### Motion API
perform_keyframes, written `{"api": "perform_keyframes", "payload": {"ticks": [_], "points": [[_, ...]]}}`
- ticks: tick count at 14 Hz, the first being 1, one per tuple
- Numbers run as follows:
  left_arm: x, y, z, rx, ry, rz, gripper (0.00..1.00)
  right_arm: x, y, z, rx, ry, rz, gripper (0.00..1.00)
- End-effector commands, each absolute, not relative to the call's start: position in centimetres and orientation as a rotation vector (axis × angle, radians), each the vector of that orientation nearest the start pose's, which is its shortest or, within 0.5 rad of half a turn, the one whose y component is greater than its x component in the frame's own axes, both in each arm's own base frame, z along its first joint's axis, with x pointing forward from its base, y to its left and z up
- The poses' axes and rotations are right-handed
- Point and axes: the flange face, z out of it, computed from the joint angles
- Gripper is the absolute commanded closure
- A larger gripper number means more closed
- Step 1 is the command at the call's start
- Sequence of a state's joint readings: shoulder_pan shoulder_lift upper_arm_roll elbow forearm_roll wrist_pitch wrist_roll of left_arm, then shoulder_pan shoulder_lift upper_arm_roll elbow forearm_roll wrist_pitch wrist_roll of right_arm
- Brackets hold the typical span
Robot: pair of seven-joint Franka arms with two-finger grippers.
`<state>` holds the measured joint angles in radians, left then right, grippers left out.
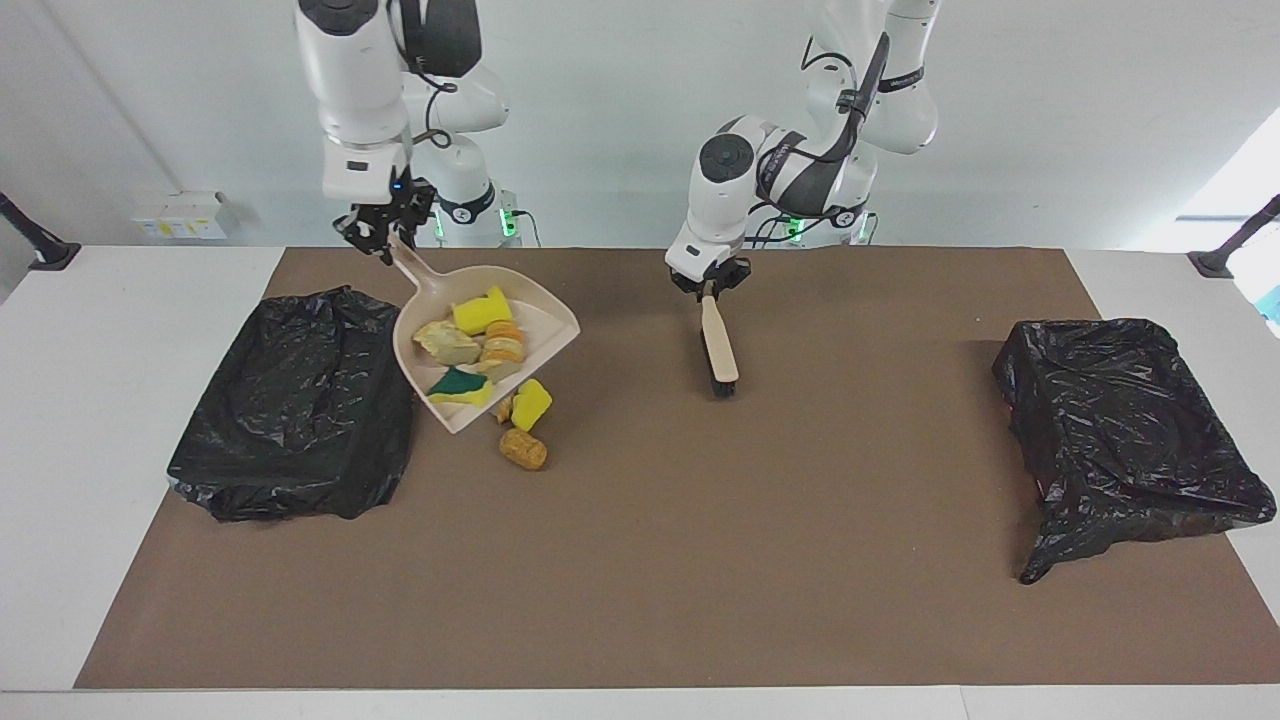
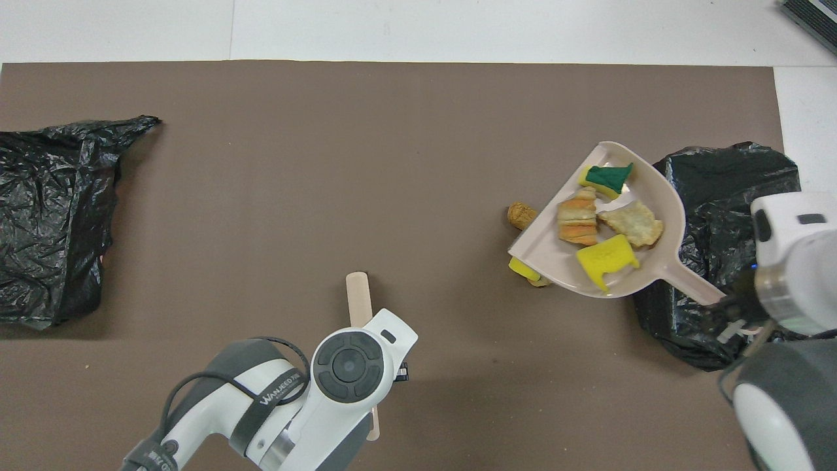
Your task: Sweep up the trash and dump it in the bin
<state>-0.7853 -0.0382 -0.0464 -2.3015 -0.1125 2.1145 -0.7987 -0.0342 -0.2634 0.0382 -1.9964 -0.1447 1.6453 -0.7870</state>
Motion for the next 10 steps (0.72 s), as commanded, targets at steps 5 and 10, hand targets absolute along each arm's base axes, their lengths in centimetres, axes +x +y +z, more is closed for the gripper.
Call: {"api": "perform_keyframes", "payload": {"ticks": [5,10], "points": [[32.6,-34.8,34.6,-3.069,-0.021,0.263,0.68,44.8,-21.7,57.7,-2.995,-1.599,0.314,1.0],[37.5,-32.8,35.7,-3.1,-0.088,0.244,0.0,46.9,-20.7,55.8,-2.8,-2.073,0.754,1.0]]}}
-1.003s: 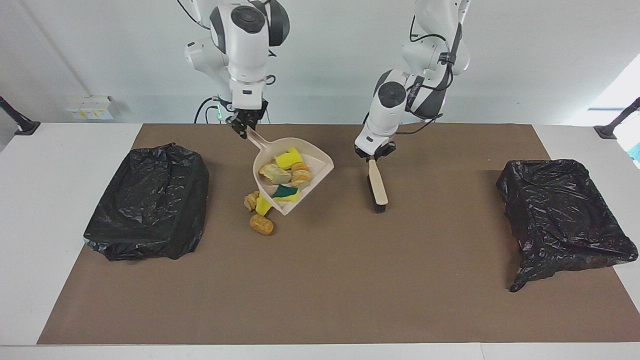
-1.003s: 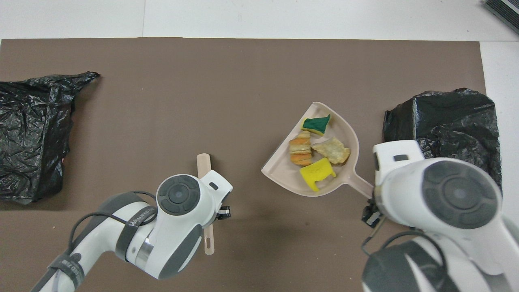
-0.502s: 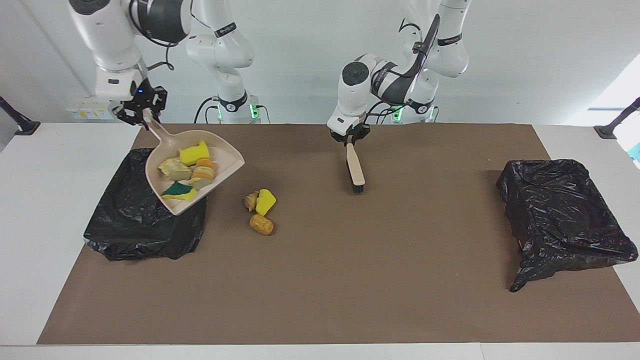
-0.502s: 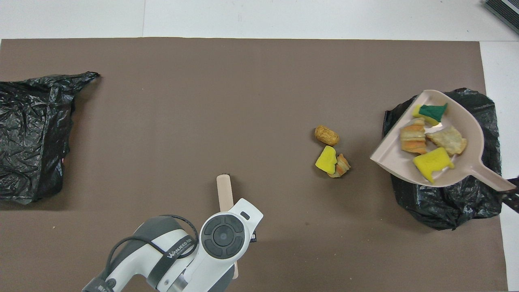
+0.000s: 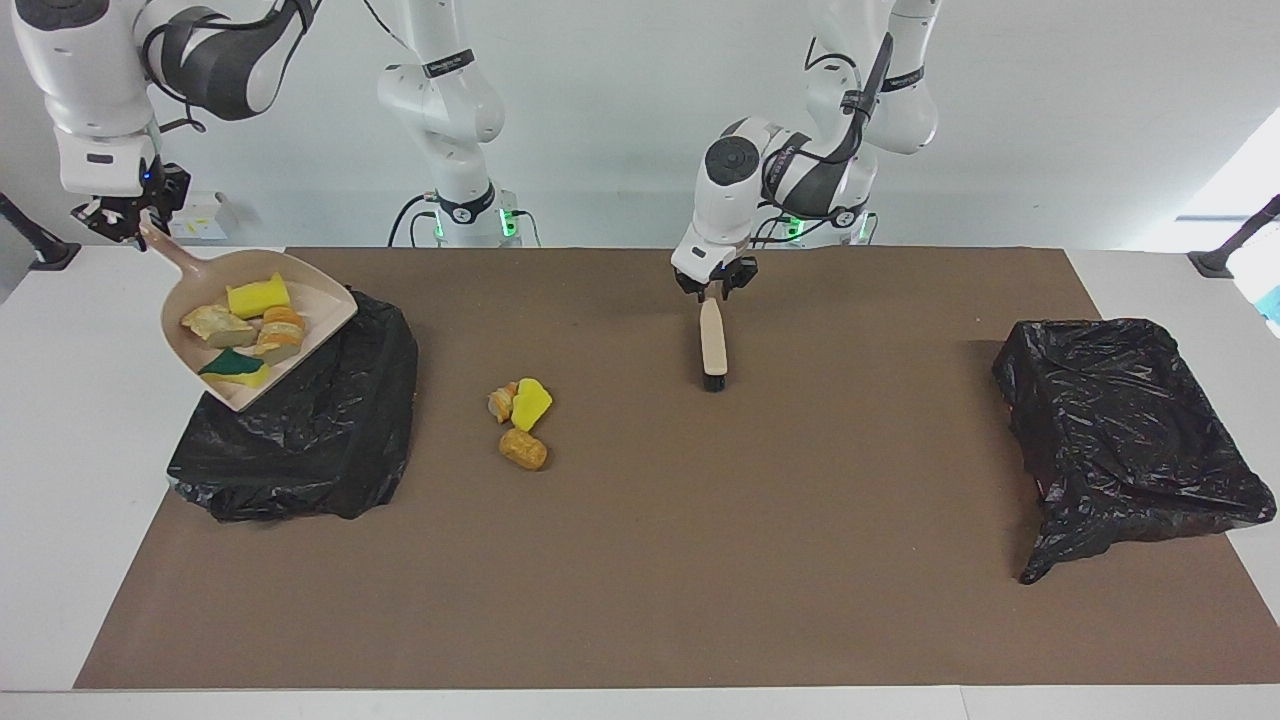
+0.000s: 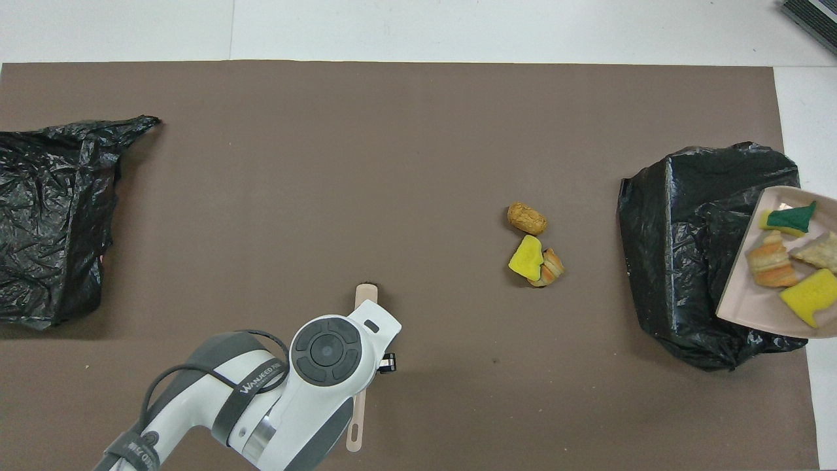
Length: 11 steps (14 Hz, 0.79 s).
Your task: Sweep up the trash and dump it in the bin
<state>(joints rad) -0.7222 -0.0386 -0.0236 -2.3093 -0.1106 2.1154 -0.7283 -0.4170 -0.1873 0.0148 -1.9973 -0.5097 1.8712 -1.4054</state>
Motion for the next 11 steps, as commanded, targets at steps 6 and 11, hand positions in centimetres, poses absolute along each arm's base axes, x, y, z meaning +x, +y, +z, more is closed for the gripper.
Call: {"api": "perform_keyframes", "payload": {"ticks": [6,11], "points": [[47.2,-24.7,42.7,-3.186,-0.088,0.137,0.0,48.9,-16.4,54.5,-2.613,-2.35,0.947,1.0],[52.2,-14.6,48.8,-3.214,0.072,0.164,0.0,50.0,-14.6,54.6,-2.221,-2.695,1.189,1.0]]}}
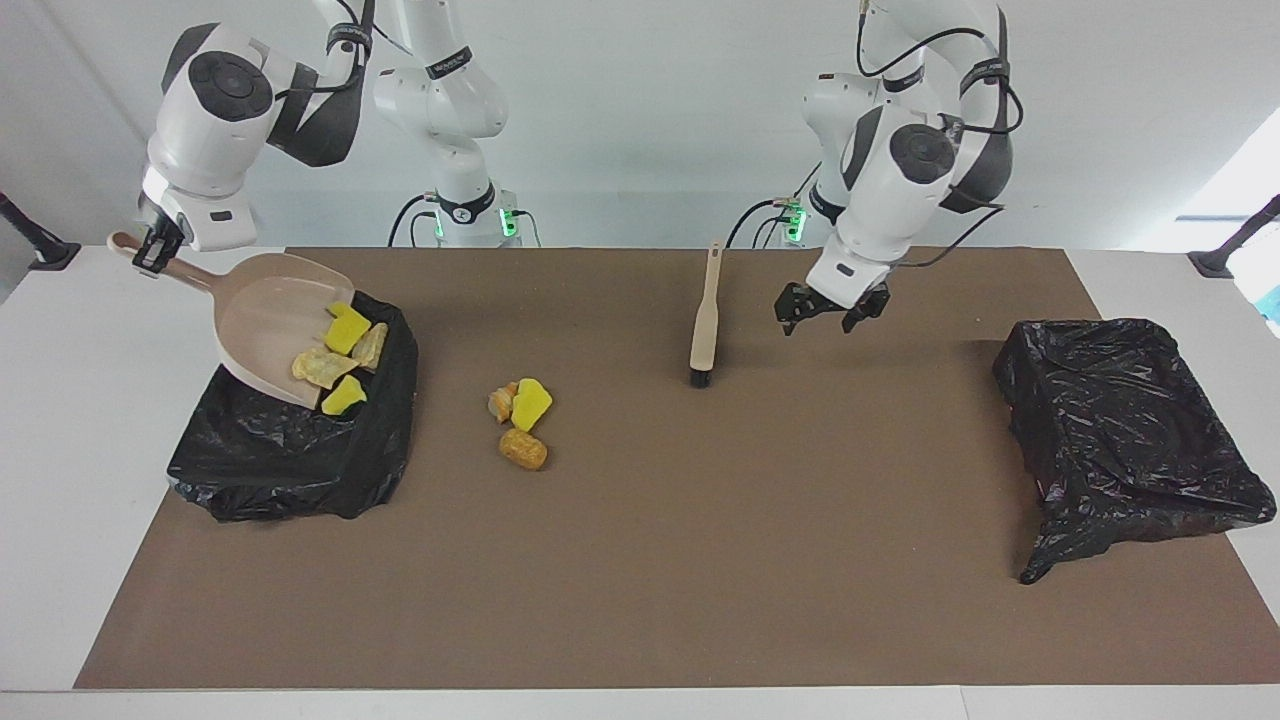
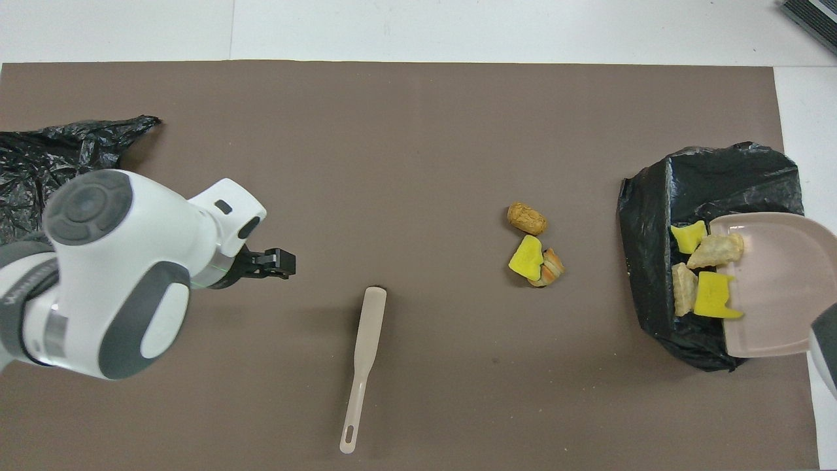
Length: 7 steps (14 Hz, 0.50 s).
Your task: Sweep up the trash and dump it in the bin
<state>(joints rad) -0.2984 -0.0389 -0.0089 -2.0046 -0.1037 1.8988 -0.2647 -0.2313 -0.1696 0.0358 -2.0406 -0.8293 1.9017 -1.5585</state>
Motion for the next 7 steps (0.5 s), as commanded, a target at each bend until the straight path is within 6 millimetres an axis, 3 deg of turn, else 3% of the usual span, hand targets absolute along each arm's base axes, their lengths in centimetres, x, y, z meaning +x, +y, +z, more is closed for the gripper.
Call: {"api": "perform_keyframes", "payload": {"ticks": [1,2,4,5,7], "points": [[52.8,-12.4,49.7,-3.221,0.087,0.157,0.0,50.3,-14.1,54.8,1.515,1.904,-0.864,1.0],[53.3,-9.8,50.4,-3.231,0.076,0.149,0.0,50.4,-13.8,55.1,1.489,1.898,-0.886,1.0],[53.6,-7.5,51.8,-3.231,0.088,0.179,0.0,50.6,-12.4,56.4,1.469,1.882,-0.918,1.0],[53.9,-5.5,52.4,-3.23,0.111,0.2,0.0,50.4,-11.9,57.7,1.471,1.863,-0.946,1.0],[53.6,-3.5,53.3,-3.226,0.113,0.209,0.0,49.9,-10.9,60.3,1.493,1.817,-0.987,1.0]]}}
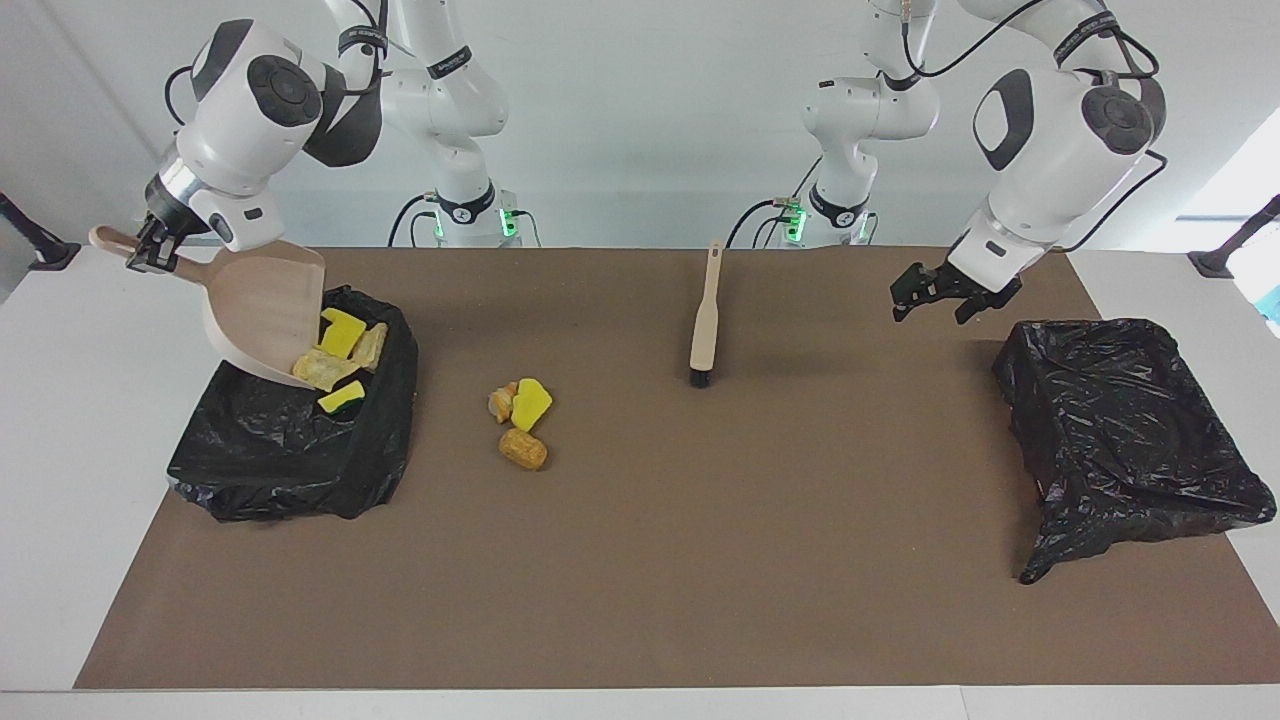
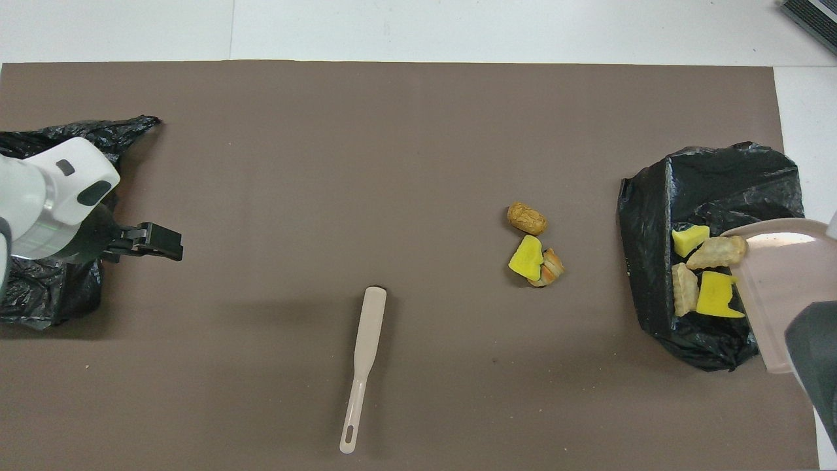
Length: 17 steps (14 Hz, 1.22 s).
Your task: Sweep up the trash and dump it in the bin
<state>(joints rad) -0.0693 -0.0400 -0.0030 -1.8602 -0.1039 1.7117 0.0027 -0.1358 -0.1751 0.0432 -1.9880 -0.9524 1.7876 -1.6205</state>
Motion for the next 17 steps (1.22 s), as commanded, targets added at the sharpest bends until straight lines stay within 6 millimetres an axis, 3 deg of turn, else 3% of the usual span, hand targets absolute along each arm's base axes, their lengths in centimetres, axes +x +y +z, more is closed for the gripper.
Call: {"api": "perform_keyframes", "payload": {"ticks": [1,4,7,9,10,12,14,17], "points": [[53.8,-3.1,54.4,-3.226,0.1,0.206,0.0,49.7,-10.2,61.3,1.5,1.811,-1.005,1.0],[54.2,-2.9,58.8,-3.23,0.106,0.144,0.0,49.2,-8.2,62.4,1.512,1.802,-1.025,1.0],[54.4,-1.8,61.6,-3.194,0.091,0.071,0.0,48.5,-7.8,62.7,1.566,1.778,-1.027,1.0],[54.7,-1.8,61.6,-3.176,0.103,0.087,0.0,46.6,-7.7,64.9,1.641,1.743,-0.989,1.0],[54.5,-1.9,61.6,-3.175,0.12,0.087,0.0,45.3,-8.7,66.8,1.722,1.725,-0.91,1.0],[54.5,-1.8,61.4,-3.175,0.13,0.094,0.0,44.7,-10.7,67.6,1.791,1.726,-0.871,1.0],[54.4,-1.7,61.4,-3.175,0.125,0.099,0.0,44.7,-10.2,67.9,1.819,1.701,-0.836,1.0],[54.4,-1.7,61.4,-3.175,0.127,0.094,0.0,44.0,-8.6,70.2,2.015,1.576,-0.647,1.0]]}}
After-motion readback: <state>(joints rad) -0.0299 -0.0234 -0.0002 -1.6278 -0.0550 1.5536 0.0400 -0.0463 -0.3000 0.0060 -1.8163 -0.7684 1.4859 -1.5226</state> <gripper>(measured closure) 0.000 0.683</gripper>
